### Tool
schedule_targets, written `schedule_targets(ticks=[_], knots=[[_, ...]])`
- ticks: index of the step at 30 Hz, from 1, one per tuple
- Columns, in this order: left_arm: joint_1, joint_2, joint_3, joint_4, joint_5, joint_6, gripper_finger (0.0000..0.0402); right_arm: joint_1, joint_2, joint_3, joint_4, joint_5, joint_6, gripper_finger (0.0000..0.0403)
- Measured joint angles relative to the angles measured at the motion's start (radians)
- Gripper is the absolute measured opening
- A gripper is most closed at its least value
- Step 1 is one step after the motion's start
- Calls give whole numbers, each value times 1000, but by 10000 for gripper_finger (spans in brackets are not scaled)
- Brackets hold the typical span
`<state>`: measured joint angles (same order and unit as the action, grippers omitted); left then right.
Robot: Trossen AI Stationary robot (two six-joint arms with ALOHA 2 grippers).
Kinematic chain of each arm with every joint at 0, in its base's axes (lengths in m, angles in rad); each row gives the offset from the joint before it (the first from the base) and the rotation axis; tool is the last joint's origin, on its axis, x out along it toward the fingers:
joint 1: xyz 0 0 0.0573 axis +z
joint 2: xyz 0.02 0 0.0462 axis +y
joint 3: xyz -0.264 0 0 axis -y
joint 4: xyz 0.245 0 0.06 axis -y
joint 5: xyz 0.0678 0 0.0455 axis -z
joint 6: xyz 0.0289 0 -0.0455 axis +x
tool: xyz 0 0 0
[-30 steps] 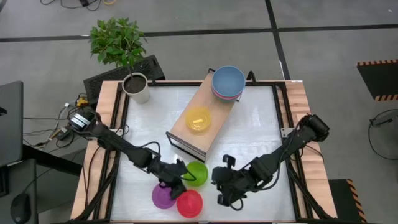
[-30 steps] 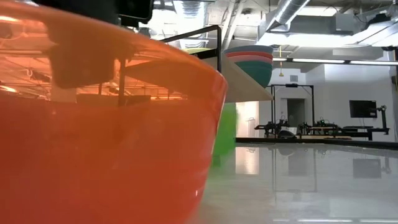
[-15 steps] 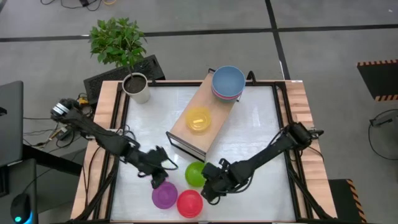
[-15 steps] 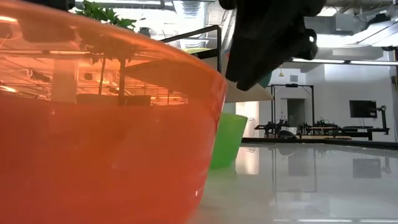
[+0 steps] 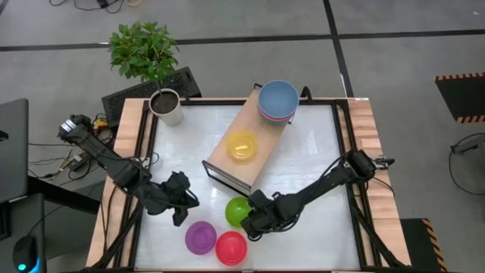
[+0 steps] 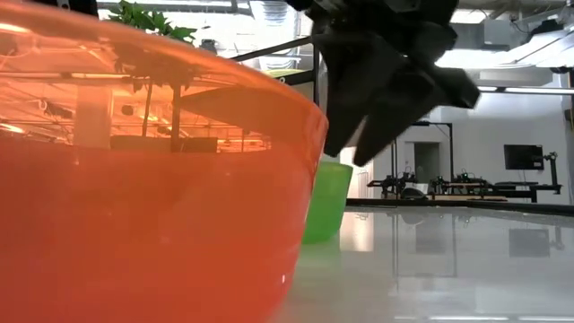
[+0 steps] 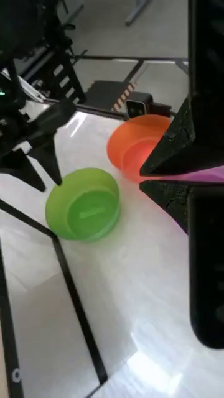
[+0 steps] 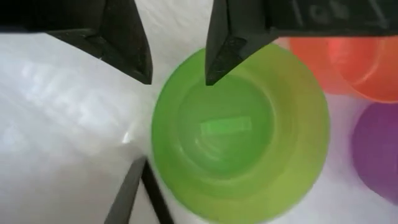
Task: Place and stack bowls onto a shelf
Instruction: Stack the light green bowl on the yellow bowl
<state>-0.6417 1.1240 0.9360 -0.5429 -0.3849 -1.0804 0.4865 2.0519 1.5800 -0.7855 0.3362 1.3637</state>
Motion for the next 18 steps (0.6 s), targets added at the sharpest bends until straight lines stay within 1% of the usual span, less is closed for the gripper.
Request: schedule_targets(ticks=[5, 9, 12, 15, 18], knots=[[-15, 0, 0, -27, -6, 6, 39, 5, 4, 1, -15, -16, 57, 210], [-14, 0, 0, -49, -9, 3, 66, 0, 6, 1, -29, -24, 76, 214], [-14, 1, 0, -52, -14, 6, 78, -6, 31, 1, 3, -33, 72, 208], [-14, 1, 0, -55, -17, 11, 80, -13, 37, 0, 5, -47, 83, 197], [-14, 1, 0, -74, -17, 11, 80, -22, 45, 0, 1, -62, 109, 158]])
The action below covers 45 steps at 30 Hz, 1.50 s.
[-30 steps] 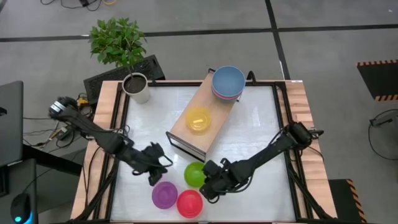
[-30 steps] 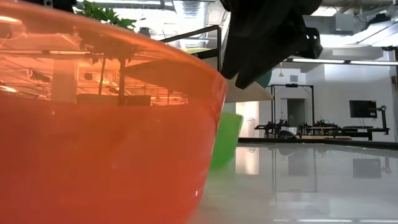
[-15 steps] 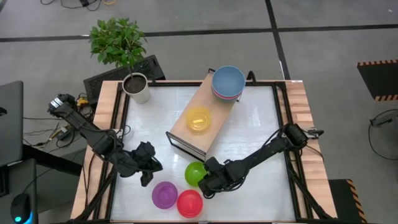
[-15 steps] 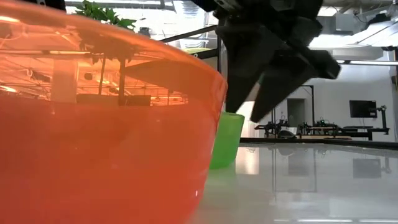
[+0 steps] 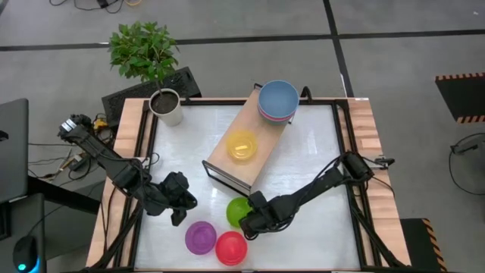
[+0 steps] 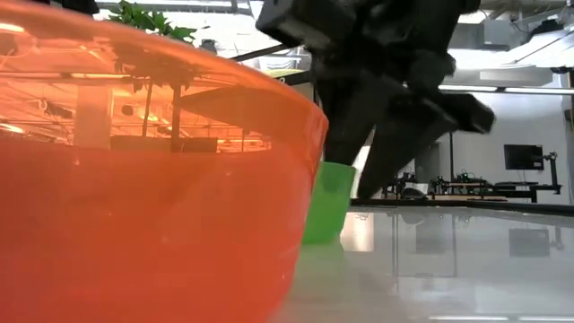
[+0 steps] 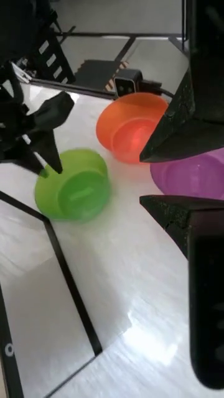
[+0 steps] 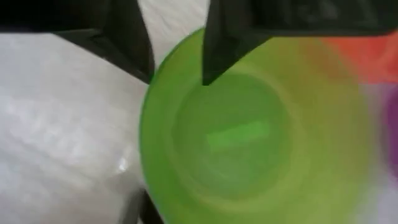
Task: Place and stack bowls onto a shelf
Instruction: Stack the light green bowl on the yellow bowl
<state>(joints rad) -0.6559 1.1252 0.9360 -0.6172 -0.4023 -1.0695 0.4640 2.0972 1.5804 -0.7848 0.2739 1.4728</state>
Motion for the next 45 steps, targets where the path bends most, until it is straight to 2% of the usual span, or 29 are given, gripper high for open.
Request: schedule_targets(ticks=[4, 6, 14, 21, 23, 29, 31, 35, 41, 45], knots=[[0, 0, 0, -8, -1, 0, 80, -5, -4, 0, -12, -22, 4, 52], [0, 0, 0, -8, 0, 0, 80, -5, -4, 1, -12, -38, 0, 22], [0, 0, -1, -40, 2, 0, 80, 0, -22, 69, -147, -64, -10, 24], [0, 0, -1, -66, 4, 0, 80, 24, -159, 226, -176, -63, -165, 24], [0, 0, -1, -75, 4, 0, 80, 21, -215, 275, -197, -13, -217, 24], [1, 0, -1, -77, 3, 3, 80, -89, -380, 369, -398, 298, -278, 24], [1, 0, -1, -86, 2, 4, 80, -152, -415, 371, -446, 326, -280, 24], [1, 0, -1, -96, -3, 3, 80, -277, -432, 370, -484, 312, -320, 24], [1, 0, -1, -114, -4, 2, 80, -424, -382, 369, -452, 179, -449, 24], [1, 0, -1, -128, -4, 2, 80, -486, -339, 368, -439, 133, -501, 24]])
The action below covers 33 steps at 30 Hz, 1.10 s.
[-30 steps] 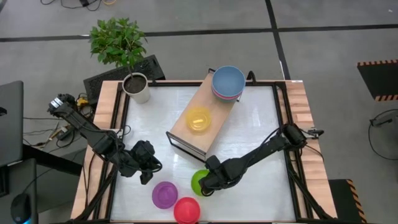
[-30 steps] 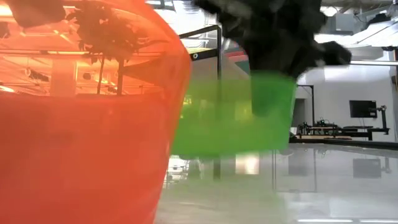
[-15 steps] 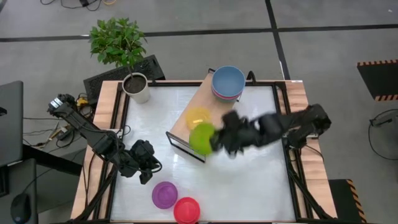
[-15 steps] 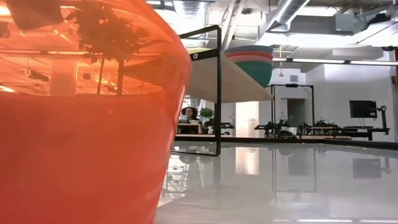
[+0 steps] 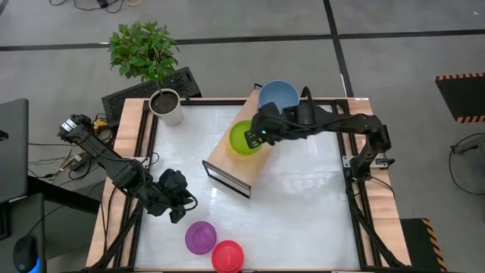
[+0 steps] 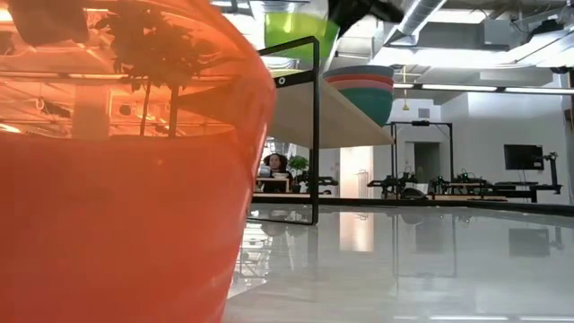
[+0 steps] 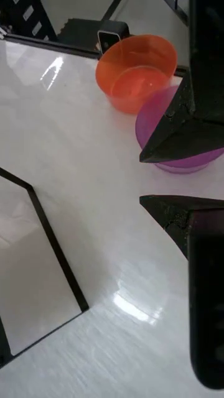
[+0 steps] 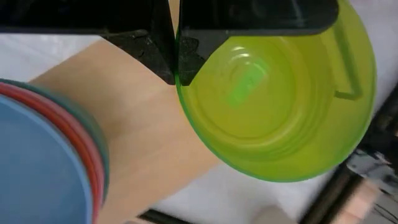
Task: Place and stack bowls onto a shelf
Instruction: Stack the light green bowl on the yellow bowl
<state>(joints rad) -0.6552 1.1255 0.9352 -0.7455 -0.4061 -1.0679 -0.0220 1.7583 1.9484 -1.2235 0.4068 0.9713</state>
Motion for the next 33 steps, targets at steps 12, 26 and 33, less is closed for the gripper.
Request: schedule_targets(ticks=[12, 26, 33], knots=[[0, 0, -8, -28, -6, -2, 80, -54, 66, 2, 20, -96, -28, 24], [0, 0, -8, -35, 1, 2, 80, -66, 71, 8, 30, -105, -53, 115], [0, 0, -8, -34, 42, 24, 80, -41, 45, 82, 5, -102, -75, 125]])
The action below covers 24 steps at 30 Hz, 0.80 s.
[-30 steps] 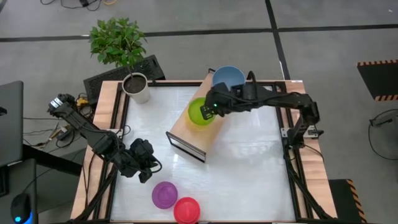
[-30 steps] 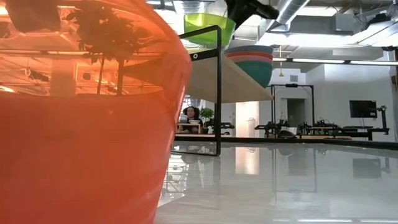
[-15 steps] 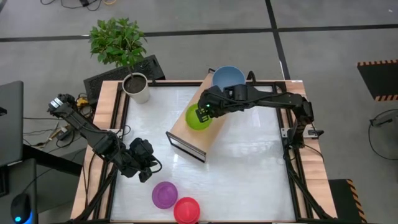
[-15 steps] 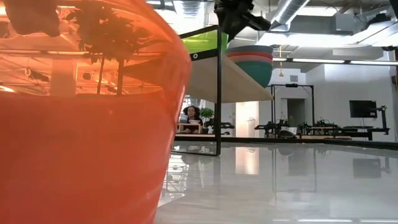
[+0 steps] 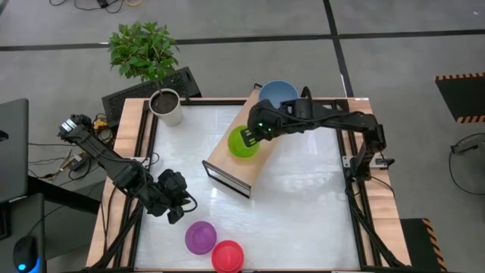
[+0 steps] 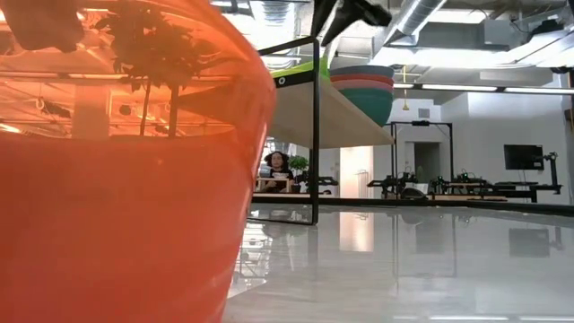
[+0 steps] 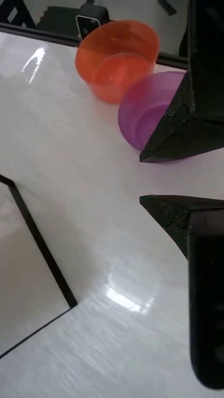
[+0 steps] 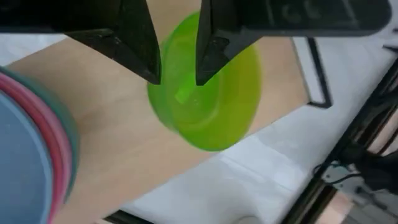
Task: Place and stack bowls onto a shelf
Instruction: Stack the light green bowl on the yellow bowl
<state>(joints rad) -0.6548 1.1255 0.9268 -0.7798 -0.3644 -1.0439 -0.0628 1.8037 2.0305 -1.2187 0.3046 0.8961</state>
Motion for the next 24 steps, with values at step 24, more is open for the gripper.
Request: schedule_targets(ticks=[24], knots=[[0, 0, 0, -1, -42, -18, 80, -1, -20, -78, 64, 19, -61, 44]])
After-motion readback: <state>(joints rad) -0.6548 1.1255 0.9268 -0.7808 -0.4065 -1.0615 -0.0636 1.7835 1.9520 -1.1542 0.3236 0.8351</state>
